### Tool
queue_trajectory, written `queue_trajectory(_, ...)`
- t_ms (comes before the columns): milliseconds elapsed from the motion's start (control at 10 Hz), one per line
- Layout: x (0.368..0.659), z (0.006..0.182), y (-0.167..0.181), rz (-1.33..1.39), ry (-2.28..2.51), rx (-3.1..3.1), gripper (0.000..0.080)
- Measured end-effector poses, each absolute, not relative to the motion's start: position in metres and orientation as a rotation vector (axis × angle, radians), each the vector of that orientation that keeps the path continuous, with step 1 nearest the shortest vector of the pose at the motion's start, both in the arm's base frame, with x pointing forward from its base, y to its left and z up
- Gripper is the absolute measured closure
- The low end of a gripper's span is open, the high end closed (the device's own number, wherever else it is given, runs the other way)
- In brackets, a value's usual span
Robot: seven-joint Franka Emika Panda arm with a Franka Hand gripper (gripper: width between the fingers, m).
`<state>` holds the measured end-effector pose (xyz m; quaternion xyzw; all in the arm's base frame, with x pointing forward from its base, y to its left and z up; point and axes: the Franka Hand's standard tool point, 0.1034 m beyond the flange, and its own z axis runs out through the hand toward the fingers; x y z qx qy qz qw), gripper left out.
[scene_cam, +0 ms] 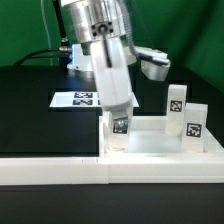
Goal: Assemble square table
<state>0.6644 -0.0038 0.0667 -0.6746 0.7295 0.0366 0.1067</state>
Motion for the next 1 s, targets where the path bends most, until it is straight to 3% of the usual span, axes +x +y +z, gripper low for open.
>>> queue_trajectory(400, 0.6643, 0.0659, -0.0010, 0.114, 2.182, -1.954, 0.0509)
queue_trajectory(500, 0.6650, 0.0658, 0.0025, 0.063, 1.923, -2.217, 0.0314)
queue_trajectory(600, 0.6654, 0.0661, 0.0041, 0.044, 1.822, -2.292, 0.0203)
queue_trajectory(1000, 0.6648, 0.0656, -0.0018, -0.020, 1.458, -2.563, 0.0152)
